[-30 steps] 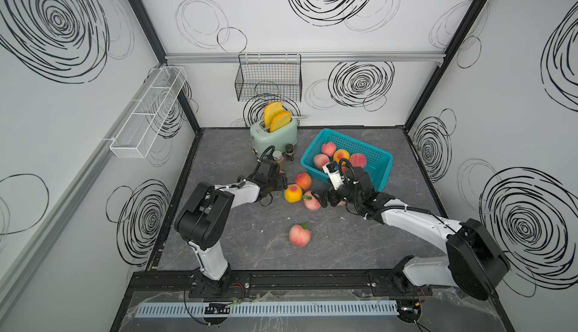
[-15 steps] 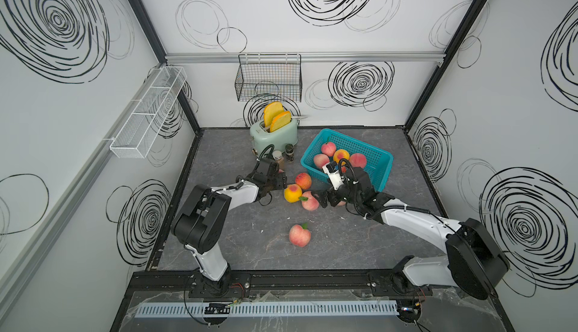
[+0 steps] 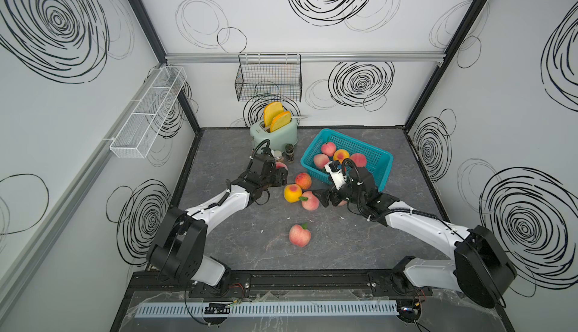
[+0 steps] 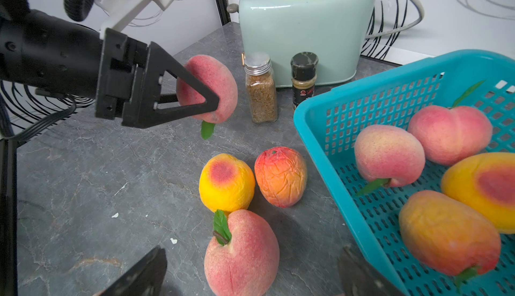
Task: Put the peaches into the basket
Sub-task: Pick up the peach from the center of the board.
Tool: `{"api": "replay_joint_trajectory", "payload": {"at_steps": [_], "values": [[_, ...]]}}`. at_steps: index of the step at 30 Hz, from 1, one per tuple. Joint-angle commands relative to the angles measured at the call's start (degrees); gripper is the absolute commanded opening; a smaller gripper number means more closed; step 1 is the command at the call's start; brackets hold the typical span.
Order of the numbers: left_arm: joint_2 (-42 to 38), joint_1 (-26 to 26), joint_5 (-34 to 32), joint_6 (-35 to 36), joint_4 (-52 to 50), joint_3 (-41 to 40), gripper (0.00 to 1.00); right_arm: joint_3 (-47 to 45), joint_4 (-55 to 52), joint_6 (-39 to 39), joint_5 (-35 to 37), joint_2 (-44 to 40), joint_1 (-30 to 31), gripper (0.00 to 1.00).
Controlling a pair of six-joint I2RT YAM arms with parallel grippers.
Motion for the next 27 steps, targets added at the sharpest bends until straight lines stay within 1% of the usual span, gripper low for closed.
{"api": "replay_joint_trajectory", "payload": {"at_steps": [1,8,15,20,27], "values": [[-4.1,-1.8,5.1,0.4,-3.0,-1.2,0.64,-0.8,0.8,-1.7,-2.6,-2.3,0.5,0.99],[-11.7,-2.6,14.8,-2.7,-4.2,-4.6,0.65,-3.2,5.5,-3.2,-7.0,-4.9,2.3,0.99],[-14.9,-3.2,24.4,-6.1,-0.9,-8.2,0.66,-3.9,8.2,-3.8,-8.0,-6.3,5.6,0.99],[-15.7,-4.5,27.9,-7.9,1.5,-9.8,0.68,-3.7,8.6,-5.3,-8.0,-6.0,8.0,0.99],[-15.9,-5.7,29.9,-9.6,3.9,-10.3,0.66,-2.8,8.2,-6.0,-7.3,-4.2,9.4,0.99]]}}
